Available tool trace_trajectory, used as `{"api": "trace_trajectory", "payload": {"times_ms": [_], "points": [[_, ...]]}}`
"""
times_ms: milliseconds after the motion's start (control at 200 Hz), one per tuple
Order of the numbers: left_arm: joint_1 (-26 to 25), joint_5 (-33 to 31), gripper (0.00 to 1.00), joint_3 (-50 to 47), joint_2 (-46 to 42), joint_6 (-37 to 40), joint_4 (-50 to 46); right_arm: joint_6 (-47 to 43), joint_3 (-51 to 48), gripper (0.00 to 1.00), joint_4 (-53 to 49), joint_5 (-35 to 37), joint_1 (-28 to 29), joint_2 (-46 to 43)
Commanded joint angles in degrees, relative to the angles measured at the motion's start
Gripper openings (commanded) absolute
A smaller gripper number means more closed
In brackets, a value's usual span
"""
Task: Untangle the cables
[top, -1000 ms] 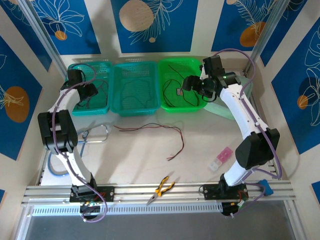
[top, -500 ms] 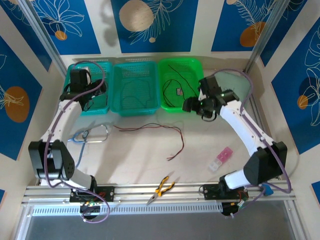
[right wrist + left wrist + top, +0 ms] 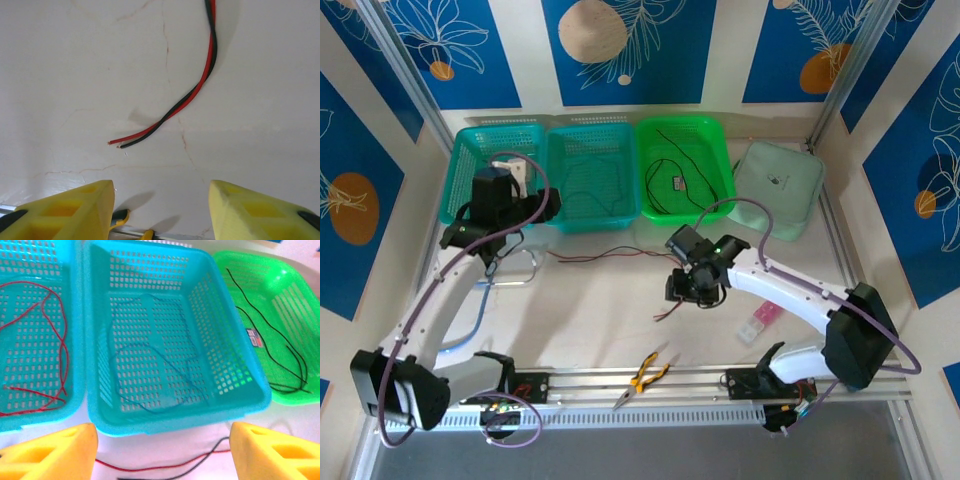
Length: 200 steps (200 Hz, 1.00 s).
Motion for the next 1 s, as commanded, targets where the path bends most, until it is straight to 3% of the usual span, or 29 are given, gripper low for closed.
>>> {"api": "trace_trajectory", "payload": {"times_ms": [0,270,500,995], "points": [[-3.5,-0.1,0.7,-2.7,-2.9,-1.4,-1.5,7.1,-0.9,0.51,2.6,-0.4,2.4,1.7],[-9.8,-3.7,0.69,-7.5,-4.9,-4.4,-1.2,22.5,-2.0,0.51,12.4,-5.7,5.0,6.1],[-10.5,-5.1,0.7,-8.8,-6.4,-4.3,-2.2,34.3,-5.9,0.37,18.2,-5.2,5.8,7.0],[-10.5,-3.5,0.69,-9.4,-8.9,-5.3,-3.2,43.6,-7.8,0.3,18.9,-5.3,6.5,9.9]]}}
